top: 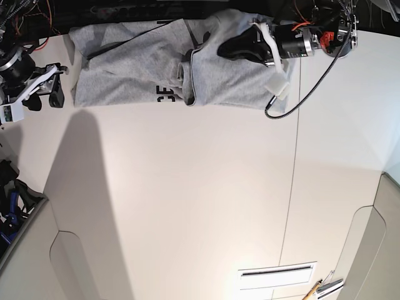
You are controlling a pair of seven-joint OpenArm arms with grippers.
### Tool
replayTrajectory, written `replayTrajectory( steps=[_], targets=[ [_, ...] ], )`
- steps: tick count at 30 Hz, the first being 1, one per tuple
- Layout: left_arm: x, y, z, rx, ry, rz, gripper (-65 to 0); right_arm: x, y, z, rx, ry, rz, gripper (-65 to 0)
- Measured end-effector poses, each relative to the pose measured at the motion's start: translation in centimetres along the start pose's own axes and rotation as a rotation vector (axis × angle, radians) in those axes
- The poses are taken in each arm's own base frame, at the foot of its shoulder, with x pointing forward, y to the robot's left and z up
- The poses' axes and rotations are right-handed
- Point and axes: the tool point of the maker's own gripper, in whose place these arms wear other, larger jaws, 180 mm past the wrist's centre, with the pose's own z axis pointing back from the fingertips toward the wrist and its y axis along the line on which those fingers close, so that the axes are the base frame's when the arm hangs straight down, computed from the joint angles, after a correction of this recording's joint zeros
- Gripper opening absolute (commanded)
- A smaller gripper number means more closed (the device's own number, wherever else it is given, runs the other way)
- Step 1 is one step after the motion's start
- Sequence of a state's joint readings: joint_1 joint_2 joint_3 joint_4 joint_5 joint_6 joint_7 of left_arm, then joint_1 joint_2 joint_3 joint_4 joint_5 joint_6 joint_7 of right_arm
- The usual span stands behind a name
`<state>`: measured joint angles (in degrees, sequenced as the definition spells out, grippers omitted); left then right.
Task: Fold the T-shirt properly
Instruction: 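Fold the strip end with the left gripper toward the right gripper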
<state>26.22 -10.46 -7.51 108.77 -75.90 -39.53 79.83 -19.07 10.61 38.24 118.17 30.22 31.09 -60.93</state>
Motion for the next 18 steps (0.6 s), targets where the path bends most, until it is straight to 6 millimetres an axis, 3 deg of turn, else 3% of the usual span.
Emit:
replayTrajectory(
  steps=[2, 4, 8, 10, 14, 16, 18],
  targets=[
    [0.2, -2.4, -0.7, -0.116, -0.012, 0.008, -65.0, 0.0, 0.0, 0.0, 0.0, 0.0, 0.0, -31.6],
    [0.9, -3.4, -1.0, -0.158, -0.032, -0.003, -65.0, 0.0, 0.0, 0.0, 0.0, 0.0, 0.0, -31.6],
    [1.4, -3.5, -0.7, -0.148, -0.041, -0.027, -65.0, 0.0, -0.3, 0.0, -0.01, 0.006, 0.009, -31.5],
    [1.5, -3.4, -0.5, -0.14, -0.047, -0.03, -65.0, -0.6, -1.5, 0.0, -0.044, 0.042, 0.034, -31.5],
    [1.9, -2.7, 0.2, -0.112, -0.067, -0.028, -65.0, -4.3, -3.9, -1.5, -0.021, 0.162, -0.042, -31.4],
    [2.1, -2.4, 0.5, -0.099, -0.077, -0.027, -65.0, -6.8, -2.5, -2.1, 0.118, 0.232, -0.154, -31.4],
    [2.3, -2.0, 0.8, -0.085, -0.087, -0.026, -65.0, -7.6, -0.3, -2.5, 0.279, 0.216, -0.265, -31.4]
  ],
)
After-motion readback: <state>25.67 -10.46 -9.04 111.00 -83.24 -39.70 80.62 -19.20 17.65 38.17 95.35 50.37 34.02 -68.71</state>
